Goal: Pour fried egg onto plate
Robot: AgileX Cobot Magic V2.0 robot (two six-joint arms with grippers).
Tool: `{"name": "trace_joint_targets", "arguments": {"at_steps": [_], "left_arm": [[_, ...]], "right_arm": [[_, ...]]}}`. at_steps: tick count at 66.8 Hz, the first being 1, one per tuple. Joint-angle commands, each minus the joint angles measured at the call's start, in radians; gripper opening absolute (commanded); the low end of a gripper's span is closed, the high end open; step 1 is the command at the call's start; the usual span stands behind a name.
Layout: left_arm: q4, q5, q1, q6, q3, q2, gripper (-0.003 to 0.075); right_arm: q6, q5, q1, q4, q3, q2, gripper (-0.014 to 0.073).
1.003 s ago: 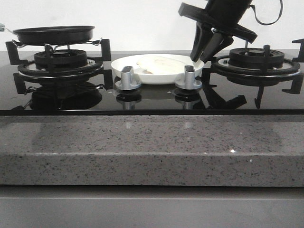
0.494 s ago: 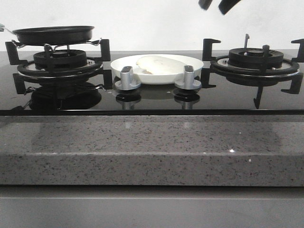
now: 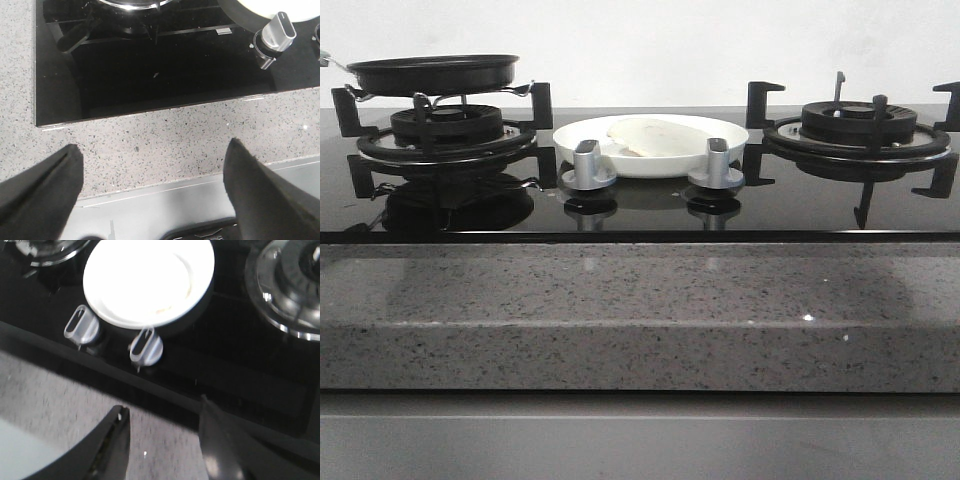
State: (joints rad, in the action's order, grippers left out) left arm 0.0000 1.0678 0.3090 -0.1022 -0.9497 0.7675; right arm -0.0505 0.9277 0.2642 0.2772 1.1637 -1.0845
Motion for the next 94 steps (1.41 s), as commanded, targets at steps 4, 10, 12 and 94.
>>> {"name": "trace_joint_targets", "arguments": {"at_steps": [4,10,12,94], "left_arm": [[0.0,-0.079,0.009,-0.011,-0.019,-0.004,0.0566],[0.0,-0.082,0.009,-0.011,-0.015,-0.004,0.0566],[0.0,-0.082,0.009,-0.011,-0.015,-0.004,0.0566],[0.0,-0.082,0.009,-0.011,-0.015,-0.004,-0.002]], "right_arm": [[-0.02,-0.083,0.002,0.001,-0.111,0.161,0.036],[-0.02,-0.091,0.002,0.001,-0.197,0.261,0.036],[-0.02,-0.091,0.002,0.001,-0.226,0.297,0.036],[-0.02,-0.063,0.002,0.002,-0.415,0.531,-0.0069]]}}
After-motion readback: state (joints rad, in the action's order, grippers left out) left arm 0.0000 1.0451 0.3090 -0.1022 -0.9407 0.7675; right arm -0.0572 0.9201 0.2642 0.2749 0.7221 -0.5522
